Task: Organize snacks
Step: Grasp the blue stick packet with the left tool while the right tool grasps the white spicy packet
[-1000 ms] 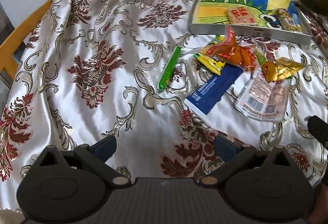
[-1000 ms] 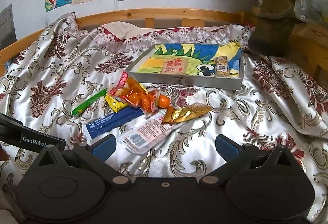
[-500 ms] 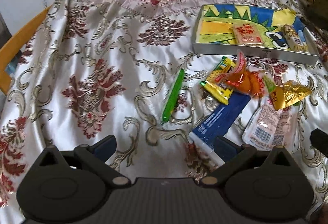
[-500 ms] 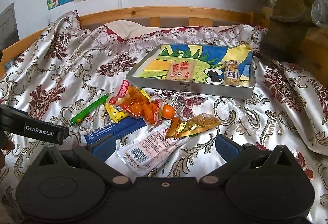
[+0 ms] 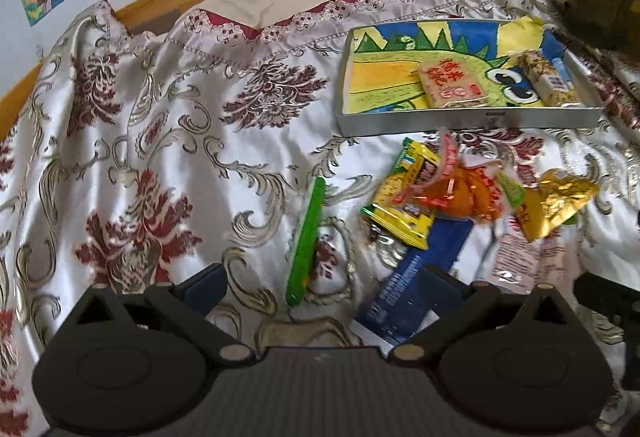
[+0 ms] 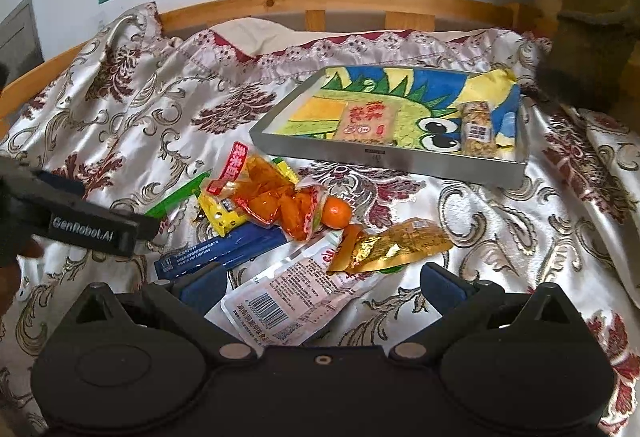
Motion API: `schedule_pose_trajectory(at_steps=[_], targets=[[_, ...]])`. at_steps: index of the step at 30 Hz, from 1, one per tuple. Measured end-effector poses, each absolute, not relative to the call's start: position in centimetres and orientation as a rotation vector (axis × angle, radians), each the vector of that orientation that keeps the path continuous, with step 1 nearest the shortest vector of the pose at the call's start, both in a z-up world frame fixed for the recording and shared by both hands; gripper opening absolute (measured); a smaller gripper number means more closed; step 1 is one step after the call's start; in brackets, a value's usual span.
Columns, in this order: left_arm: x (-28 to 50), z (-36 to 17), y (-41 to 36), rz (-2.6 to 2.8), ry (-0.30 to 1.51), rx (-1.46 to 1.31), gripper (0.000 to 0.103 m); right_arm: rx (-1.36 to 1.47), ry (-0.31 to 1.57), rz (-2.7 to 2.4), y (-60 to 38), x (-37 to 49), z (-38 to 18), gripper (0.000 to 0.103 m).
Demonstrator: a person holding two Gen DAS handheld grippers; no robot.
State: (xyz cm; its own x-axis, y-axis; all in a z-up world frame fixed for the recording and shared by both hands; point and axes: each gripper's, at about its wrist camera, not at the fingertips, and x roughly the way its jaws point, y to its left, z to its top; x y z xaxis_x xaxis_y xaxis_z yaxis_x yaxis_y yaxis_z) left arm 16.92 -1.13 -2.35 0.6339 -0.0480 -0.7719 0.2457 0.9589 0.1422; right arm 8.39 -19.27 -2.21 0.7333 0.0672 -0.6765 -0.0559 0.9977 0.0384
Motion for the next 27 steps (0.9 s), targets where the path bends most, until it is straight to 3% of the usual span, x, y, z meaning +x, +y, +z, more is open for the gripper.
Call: schedule_pose_trajectory(at_steps=[22,27], targets=[[19.6,-4.8,-0.7,-0.404,0.859,0.243,0.103,0.070,0.877,0.129,-17.6,9.3,-6.0,0.093],[19.5,-5.6,-1.2,-0.578,0.880,0.292,0.103,0.101,0.904,0.128,-17.8,9.6,-6.4,0.084]])
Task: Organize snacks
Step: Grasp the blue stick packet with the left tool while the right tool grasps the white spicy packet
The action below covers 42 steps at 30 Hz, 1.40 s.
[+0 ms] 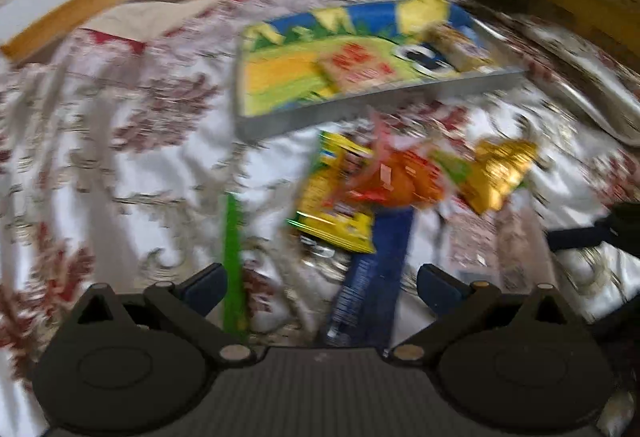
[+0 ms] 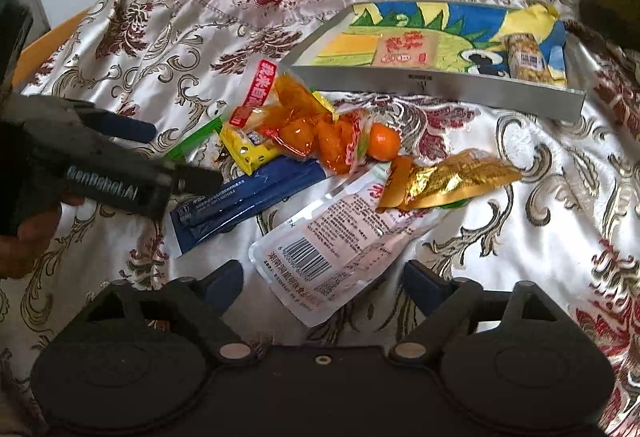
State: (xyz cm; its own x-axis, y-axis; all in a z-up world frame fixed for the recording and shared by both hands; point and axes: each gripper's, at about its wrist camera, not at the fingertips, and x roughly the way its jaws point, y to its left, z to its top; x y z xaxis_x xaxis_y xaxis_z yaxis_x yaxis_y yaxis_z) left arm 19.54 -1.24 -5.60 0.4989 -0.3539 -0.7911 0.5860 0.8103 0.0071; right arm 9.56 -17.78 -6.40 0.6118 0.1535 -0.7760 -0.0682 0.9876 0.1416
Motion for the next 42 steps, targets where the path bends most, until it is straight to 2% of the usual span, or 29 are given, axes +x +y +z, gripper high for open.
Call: schedule_pose_trajectory(at_steps=[1,6,9,16,17,19,20,21,23,29,32,34,35,36,39,40,41,42], targets=[[19.5,-6.0,-1.3,-0.606,0.901,0.288,0.103,0.115,0.909,0.121,-18.0,9.6,-6.4,0.082],[20.0,-7.3,-1.4,-0.678,0.966,0.228,0.099,0.217,0.936,0.071,-19.8,10.2,-6.5,0.055],[20.1,-7.9,-2.2,-0.722,0.964,0.271,0.096,0.264,0.937,0.055,-20.9,10.6,-6.4,0.044],[20.9,-9.0,-3.5,-0.719,0.980,0.334,0.091,0.336,0.966,0.027,-22.2,12.4,-7.5,0.044],[21.1,-9.0,-3.7,-0.710,0.983,0.330,0.088,0.350,0.967,0.021,-22.3,12.7,-7.7,0.040],[21.5,-8.8,-3.8,-0.679,0.995,0.313,0.076,0.368,0.972,0.000,-22.4,12.9,-7.9,0.027],[21.7,-8.8,-3.9,-0.646,1.005,0.317,0.065,0.380,0.975,-0.005,-22.5,12.9,-7.9,0.021],[21.8,-8.8,-4.0,-0.619,1.014,0.325,0.059,0.389,0.975,-0.007,-22.5,12.8,-7.8,0.018],[21.9,-8.5,-3.9,-0.603,1.021,0.316,0.051,0.384,0.968,-0.009,-22.5,12.6,-7.6,0.017],[20.4,-7.7,-4.1,-0.585,1.075,0.301,0.043,0.345,0.966,-0.015,-22.1,11.5,-6.3,0.014],[19.3,-7.1,-4.4,-0.593,1.072,0.310,0.044,0.343,0.981,0.000,-22.1,10.8,-6.3,0.015],[18.9,-7.2,-4.9,-0.604,1.058,0.323,0.047,0.376,0.982,0.005,-22.5,10.9,-6.9,0.021],[18.8,-7.5,-5.3,-0.604,1.047,0.340,0.057,0.413,0.986,-0.005,-22.9,11.3,-7.4,0.029],[18.7,-7.8,-5.7,-0.599,1.038,0.363,0.060,0.453,0.995,0.001,-23.3,11.7,-7.8,0.035],[19.1,-8.6,-6.5,-0.585,1.030,0.378,0.059,0.521,0.999,-0.011,-23.9,11.9,-8.4,0.033],[19.4,-8.9,-6.5,-0.582,1.037,0.364,0.058,0.521,1.000,-0.012,-23.9,11.9,-8.4,0.031],[19.4,-9.0,-6.4,-0.575,1.042,0.355,0.049,0.519,0.995,-0.011,-23.8,11.7,-8.3,0.025],[19.4,-8.9,-6.3,-0.565,1.041,0.354,0.039,0.512,0.990,-0.012,-23.7,11.5,-8.2,0.024]])
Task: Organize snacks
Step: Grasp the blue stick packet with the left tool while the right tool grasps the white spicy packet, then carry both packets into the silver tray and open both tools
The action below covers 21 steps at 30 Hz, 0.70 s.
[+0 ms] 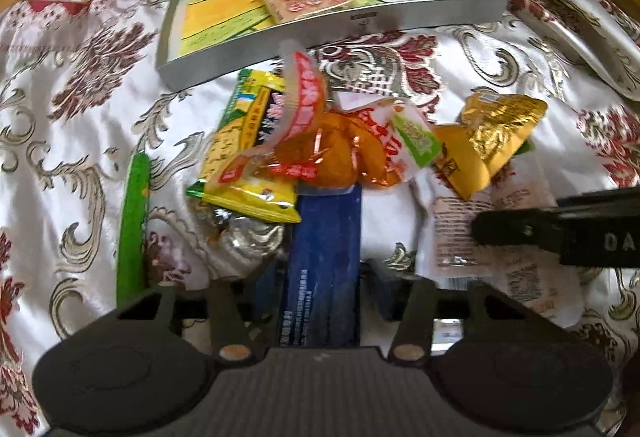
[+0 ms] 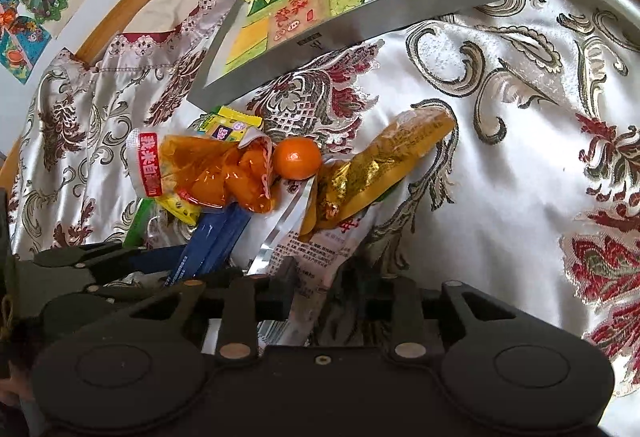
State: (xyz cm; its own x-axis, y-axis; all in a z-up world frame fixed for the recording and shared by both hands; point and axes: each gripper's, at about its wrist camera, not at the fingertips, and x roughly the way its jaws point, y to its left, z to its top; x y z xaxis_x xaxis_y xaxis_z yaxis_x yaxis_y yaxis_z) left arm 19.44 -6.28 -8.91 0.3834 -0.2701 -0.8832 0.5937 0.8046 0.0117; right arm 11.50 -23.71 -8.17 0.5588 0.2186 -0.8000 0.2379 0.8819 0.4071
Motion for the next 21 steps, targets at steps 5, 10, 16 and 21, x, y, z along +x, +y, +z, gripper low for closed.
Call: schedule_pose_trajectory(at_steps=[5,10,16,21], targets=[[18.7,-7.8,-5.4,-0.531,1.100,0.295,0.033,0.455,0.933,-0.017,-23.3,10.4,-6.9,0.012],[17.6,-6.8,-4.0,-0.474,1.229,0.149,0.031,0.290,0.886,-0.052,-22.3,8.2,-4.9,0.008],[16.3,-6.0,-1.5,-0.511,1.333,-0.115,0.030,0.012,0.759,-0.128,-20.7,5.1,-2.7,0.004],[14.1,-4.4,-1.8,-0.536,1.274,-0.109,0.030,0.055,0.723,-0.149,-21.5,3.4,-2.2,0.004]])
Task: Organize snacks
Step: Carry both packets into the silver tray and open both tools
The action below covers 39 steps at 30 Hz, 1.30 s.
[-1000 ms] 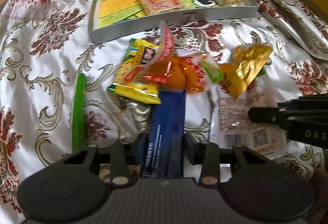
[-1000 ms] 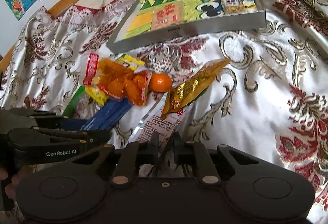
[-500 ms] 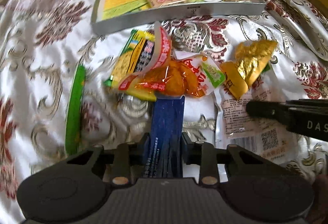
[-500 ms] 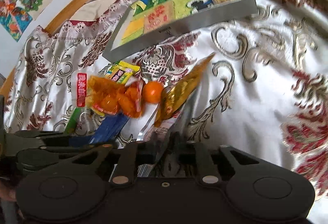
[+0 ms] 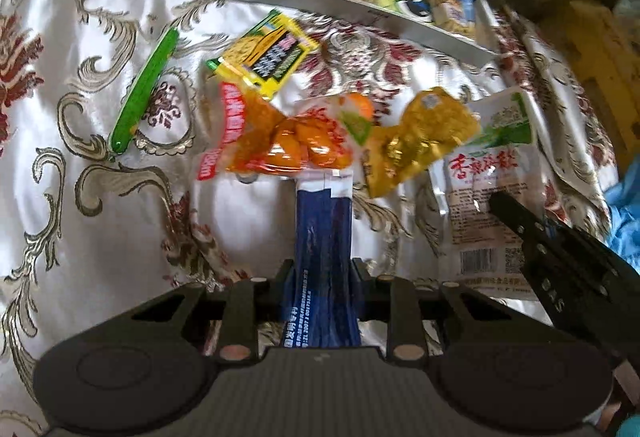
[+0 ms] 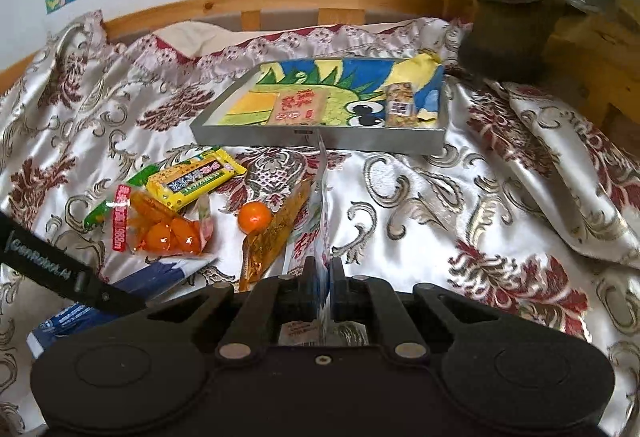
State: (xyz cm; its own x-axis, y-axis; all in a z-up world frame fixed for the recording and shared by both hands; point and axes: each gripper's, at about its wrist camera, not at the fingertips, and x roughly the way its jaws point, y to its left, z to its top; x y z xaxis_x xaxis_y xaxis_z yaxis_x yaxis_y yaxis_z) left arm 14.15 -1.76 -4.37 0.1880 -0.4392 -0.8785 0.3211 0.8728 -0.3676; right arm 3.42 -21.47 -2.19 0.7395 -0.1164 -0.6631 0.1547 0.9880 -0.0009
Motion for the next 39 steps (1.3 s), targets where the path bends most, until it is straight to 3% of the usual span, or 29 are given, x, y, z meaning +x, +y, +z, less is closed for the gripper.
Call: schedule_pose_trajectory(at_steps=[12,20,28,31,39], targets=[[9.6,-1.5,-0.8,-0.562,1.149,-0.193,0.029,0.178,0.580,-0.181,-23.0,0.0,1.0,0.004],[9.6,1.1,-1.4,-0.486,0.881,-0.133,0.029,0.140,0.549,-0.111,-23.3,1.3,2.5,0.004],[16.1,2.8,-5.0,-0.465,0.766,-0.205,0.029,-0.039,0.377,-0.036,-25.7,7.1,4.3,0.004],[19.5,2.9,-6.7,-0.465,0.726,-0.212,0.029,-0.003,0.289,-0.034,-27.9,10.0,3.4,0.004],[29.7,1.2,-11.7,-0.471,0.697,-0.245,0.029,0.140,0.288,-0.122,-32.5,19.1,0.4,0.005]])
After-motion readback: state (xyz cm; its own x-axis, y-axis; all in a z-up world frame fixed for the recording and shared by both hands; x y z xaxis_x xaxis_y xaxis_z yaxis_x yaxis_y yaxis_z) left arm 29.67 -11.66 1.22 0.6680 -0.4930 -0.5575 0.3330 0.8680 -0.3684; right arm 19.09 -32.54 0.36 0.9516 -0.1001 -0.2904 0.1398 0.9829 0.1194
